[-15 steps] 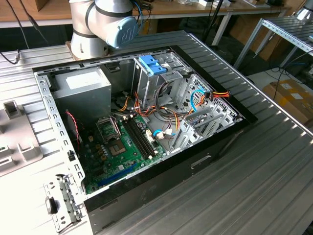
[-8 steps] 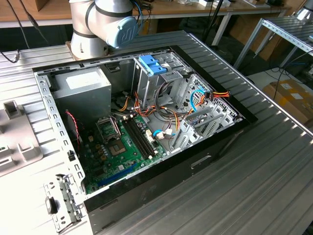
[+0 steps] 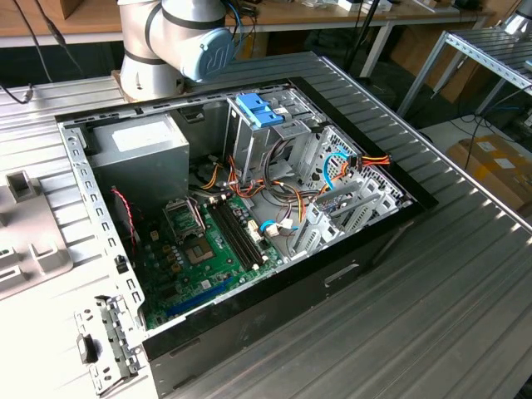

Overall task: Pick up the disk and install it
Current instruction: 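Pick up the disk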

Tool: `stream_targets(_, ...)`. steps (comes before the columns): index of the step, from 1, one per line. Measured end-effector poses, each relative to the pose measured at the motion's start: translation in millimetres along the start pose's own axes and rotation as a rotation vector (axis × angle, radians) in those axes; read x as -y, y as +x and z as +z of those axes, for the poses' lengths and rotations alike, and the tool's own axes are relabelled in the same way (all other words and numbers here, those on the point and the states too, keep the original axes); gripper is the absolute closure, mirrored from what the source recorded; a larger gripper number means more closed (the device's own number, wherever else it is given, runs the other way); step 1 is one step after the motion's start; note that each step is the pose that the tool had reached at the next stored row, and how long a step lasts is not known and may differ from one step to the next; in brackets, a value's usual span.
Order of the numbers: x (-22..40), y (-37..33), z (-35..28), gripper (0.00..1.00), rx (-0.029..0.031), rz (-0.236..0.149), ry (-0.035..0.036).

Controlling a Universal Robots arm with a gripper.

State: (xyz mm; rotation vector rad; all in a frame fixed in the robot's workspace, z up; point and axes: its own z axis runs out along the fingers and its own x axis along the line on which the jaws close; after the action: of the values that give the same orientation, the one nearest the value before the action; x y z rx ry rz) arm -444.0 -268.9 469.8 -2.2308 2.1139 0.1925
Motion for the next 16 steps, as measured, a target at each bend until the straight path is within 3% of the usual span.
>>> stream_targets(1, 0.1, 0.0, -0.1, 0.64, -0.0032, 0.000, 0.0000)
stream_targets(3, 0.0, -0.1, -0.2, 0.64, -0.0638, 0.003, -0.0032)
stream_targets(4, 0.0, -0.1, -0.3, 0.64, -0.0846, 0.004, -0.0043)
stream_targets(5, 0.0, 0.0, -0.2, 0.64, -0.0958, 0.005, -0.0048)
stream_targets(11, 0.0, 0.0, -0.2, 0.64, -0.1013, 0.005, -0.0051)
stream_targets(16, -0.1, 2.2, -0.5, 0.64, -0.1013, 0.005, -0.0051)
